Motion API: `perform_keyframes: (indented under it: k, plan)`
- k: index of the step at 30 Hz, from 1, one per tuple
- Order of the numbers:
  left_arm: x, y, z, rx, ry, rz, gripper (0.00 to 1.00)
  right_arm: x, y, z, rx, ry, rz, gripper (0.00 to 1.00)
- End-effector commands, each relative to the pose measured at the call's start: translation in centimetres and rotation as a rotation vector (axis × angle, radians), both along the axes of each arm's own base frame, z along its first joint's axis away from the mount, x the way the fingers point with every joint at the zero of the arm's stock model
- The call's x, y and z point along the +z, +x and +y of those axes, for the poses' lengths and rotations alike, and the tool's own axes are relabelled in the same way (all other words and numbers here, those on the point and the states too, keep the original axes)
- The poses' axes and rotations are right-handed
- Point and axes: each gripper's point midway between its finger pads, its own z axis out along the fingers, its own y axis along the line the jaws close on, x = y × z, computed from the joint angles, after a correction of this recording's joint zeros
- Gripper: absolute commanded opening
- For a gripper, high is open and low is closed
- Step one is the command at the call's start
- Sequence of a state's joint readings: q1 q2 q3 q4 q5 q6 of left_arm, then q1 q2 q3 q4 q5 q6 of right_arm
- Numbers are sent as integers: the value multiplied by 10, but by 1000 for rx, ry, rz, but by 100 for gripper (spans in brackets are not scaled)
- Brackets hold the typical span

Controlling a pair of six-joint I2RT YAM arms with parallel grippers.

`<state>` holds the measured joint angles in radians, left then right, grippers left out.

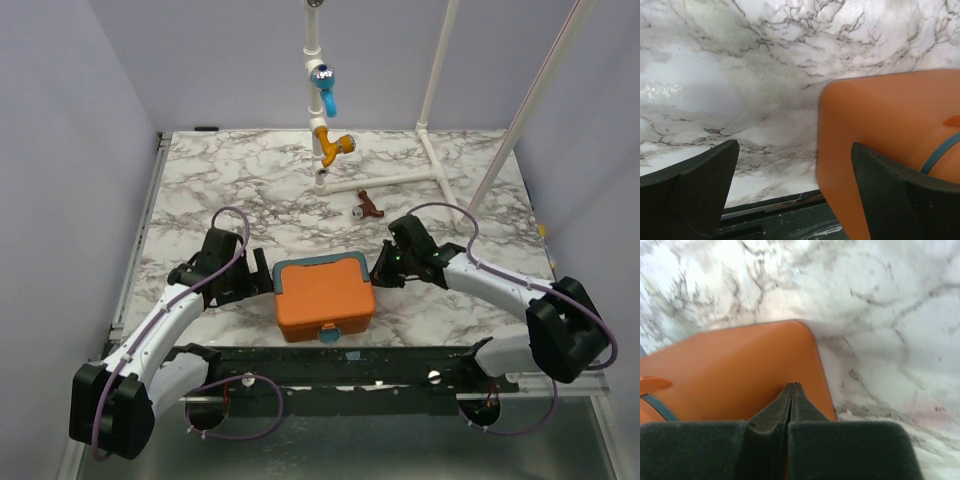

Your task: Organize the medicine kit

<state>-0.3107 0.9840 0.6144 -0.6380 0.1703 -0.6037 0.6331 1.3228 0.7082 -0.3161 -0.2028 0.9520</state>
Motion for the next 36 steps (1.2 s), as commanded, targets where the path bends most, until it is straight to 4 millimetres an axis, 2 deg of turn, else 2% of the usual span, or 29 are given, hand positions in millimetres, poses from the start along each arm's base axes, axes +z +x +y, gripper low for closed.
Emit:
perform_keyframes:
  k: [1,6,12,15,19,23,25,29,32,36]
  plan:
    - [15,-13,-34,-67,-193,15,98,65,41,68,76,268,-144,1]
    - [17,-19,-37,-67,-228,15,98,69,64,89,118,299,-151,1]
    - [22,-20,-42,-61,-271,6,98,63,87,111,191,337,-118,1]
    - [28,-18,-45,-55,-291,-5,98,63,105,118,227,331,-135,1]
    - [38,-17,-45,-52,-297,-25,98,62,138,97,205,206,-201,1]
    - [43,-20,-40,-44,-281,-46,98,68,168,49,116,134,-240,2]
    - [44,-22,-37,-38,-268,-50,99,71,174,24,76,74,-267,4]
    - [49,-21,-29,-19,-234,-76,99,80,171,-8,40,-41,-325,12]
    - [59,-17,-25,-17,-205,-107,98,86,159,-18,35,-62,-343,20]
    - [78,-10,-23,-34,-183,-154,98,90,142,-34,5,-92,-362,23]
